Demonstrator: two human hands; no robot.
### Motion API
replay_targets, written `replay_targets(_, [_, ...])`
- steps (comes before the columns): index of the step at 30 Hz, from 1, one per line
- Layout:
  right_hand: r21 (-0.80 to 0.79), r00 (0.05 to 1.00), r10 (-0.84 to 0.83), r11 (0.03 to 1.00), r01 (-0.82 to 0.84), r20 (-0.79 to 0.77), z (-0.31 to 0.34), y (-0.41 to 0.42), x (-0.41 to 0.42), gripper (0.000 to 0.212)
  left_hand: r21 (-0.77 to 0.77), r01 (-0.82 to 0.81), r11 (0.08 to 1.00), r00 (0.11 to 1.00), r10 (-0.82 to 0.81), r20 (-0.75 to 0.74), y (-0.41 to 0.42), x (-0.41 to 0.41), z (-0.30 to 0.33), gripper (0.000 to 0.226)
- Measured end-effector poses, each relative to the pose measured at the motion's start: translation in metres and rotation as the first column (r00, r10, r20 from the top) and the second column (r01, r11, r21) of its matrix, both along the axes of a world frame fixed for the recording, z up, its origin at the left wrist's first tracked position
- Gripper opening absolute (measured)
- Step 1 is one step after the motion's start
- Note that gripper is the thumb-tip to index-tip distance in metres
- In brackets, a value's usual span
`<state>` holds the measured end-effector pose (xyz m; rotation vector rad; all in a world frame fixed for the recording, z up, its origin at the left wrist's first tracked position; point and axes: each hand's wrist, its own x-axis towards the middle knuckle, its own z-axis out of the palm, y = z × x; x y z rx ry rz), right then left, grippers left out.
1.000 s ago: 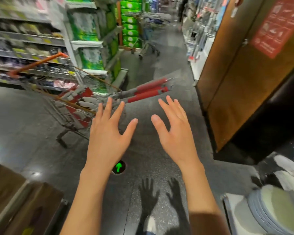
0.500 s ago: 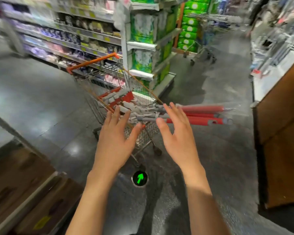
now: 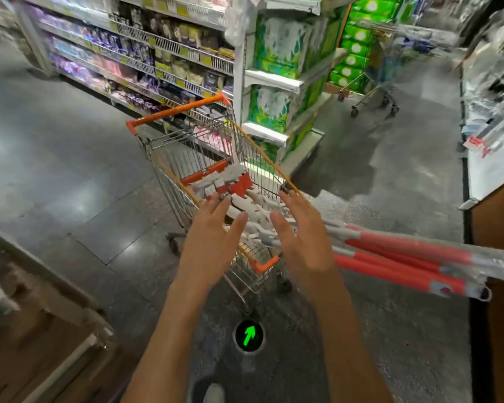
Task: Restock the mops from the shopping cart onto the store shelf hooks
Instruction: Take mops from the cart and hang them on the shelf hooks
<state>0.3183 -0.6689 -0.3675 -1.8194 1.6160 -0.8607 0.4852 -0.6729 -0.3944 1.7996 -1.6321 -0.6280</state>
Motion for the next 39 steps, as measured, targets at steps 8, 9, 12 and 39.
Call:
replay_targets(8, [0.07, 0.997, -0.059, 0.996, 0.062, -0.049, -0.053, -0.082, 0.016, 0.071, 0.148, 0.089, 0.985, 0.981, -0.061, -0.183, -0.088, 0.016, -0.053, 0.076])
replay_targets(9, [0.098, 0.996, -0.068, 0.992, 0.073, -0.053, -0.06, -0.089, 0.015, 0.077, 0.175, 0.082, 0.981, 0.977, -0.045, -0.208, -0.095, 0.015, -0.061, 0.071])
replay_targets(12, [0.165, 0.997, -0.068, 0.984, 0.07, -0.02, -0.079, -0.108, 0.01, 0.08, 0.278, 0.078, 0.957, 0.959, 0.004, -0.284, -0.115, 0.009, -0.082, 0.07])
replay_targets(39, [0.696, 0.971, 0.222, 0.685, -0.216, 0.084, -0.3, -0.27, -0.018, 0.059, 0.832, -0.141, 0.536, -0.088, 0.831, -0.55, -0.248, -0.085, -0.316, 0.062])
